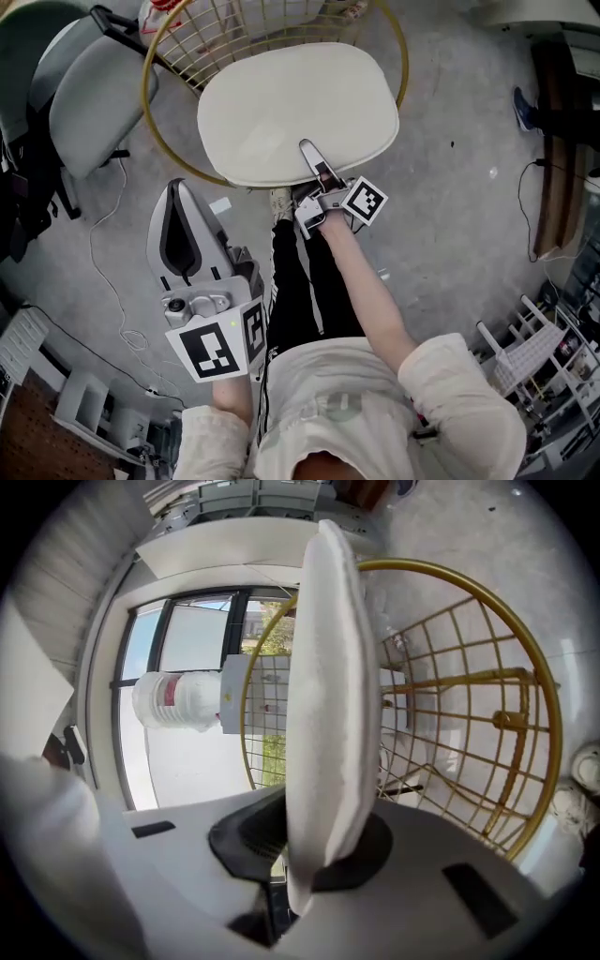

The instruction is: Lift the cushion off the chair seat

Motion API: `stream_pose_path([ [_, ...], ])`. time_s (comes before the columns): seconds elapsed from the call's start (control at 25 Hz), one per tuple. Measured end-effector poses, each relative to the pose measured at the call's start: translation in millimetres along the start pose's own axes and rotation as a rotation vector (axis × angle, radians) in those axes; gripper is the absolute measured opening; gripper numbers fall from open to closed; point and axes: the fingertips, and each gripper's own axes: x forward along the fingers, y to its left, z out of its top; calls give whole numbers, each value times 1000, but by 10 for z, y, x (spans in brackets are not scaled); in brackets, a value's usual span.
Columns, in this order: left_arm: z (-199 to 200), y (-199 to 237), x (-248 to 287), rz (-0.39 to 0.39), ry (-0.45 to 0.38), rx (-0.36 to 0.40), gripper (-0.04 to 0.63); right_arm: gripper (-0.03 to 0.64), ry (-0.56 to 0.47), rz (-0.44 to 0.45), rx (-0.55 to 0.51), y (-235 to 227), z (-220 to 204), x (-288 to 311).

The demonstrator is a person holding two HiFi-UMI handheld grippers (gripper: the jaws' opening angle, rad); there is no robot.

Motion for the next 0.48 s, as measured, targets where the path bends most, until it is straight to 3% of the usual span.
stream_pose_path([
  [0.24,632,155,-48,85,-46,20,12,49,23,81,-143,1029,173,142],
  [0.48,1373,40,-370,77,-133,18,11,49,-4,162,-353,2335,254,-79],
])
